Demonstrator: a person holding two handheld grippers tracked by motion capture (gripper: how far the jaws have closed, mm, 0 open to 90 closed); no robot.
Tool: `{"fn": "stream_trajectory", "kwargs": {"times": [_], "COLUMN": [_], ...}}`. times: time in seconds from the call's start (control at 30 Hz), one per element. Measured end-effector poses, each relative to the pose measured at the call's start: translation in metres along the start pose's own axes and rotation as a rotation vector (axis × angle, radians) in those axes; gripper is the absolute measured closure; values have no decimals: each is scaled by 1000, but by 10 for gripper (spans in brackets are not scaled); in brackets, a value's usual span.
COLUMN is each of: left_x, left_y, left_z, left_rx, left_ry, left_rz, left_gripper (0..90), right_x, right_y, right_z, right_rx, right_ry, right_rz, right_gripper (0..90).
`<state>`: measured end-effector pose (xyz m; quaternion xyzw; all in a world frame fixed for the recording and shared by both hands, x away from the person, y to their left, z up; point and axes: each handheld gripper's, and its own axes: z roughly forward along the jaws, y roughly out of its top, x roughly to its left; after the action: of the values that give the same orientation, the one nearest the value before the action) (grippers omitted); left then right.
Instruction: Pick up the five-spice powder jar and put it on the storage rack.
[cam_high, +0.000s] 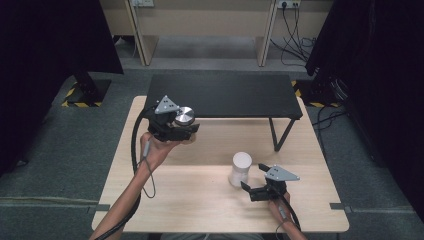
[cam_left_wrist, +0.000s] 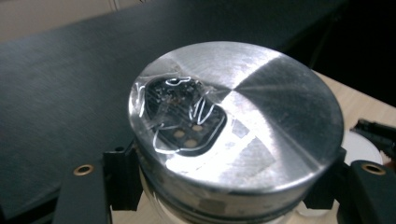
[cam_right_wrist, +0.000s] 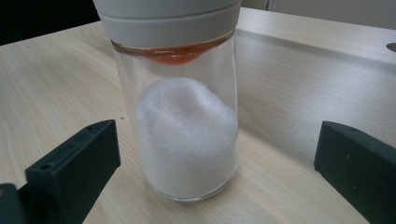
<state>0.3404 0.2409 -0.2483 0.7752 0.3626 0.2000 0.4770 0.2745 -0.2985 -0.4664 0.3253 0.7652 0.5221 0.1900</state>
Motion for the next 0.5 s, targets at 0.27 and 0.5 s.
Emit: {"fn": "stream_trajectory", "kwargs": {"times": [0.27, 0.5], "left_x": [3, 8], "left_y": [23, 33], "left_z": [-9, -3], "left_rx": [-12, -9], "left_ry": [51, 93], "left_rz": [-15, -43], "left_gripper": [308, 308], "right_x": [0, 0], "right_y": [0, 0], "right_z": [0, 0], "right_rx": [1, 0], "right_ry": [0, 1], "right_rz": [-1, 0], "right_gripper": [5, 5]}}
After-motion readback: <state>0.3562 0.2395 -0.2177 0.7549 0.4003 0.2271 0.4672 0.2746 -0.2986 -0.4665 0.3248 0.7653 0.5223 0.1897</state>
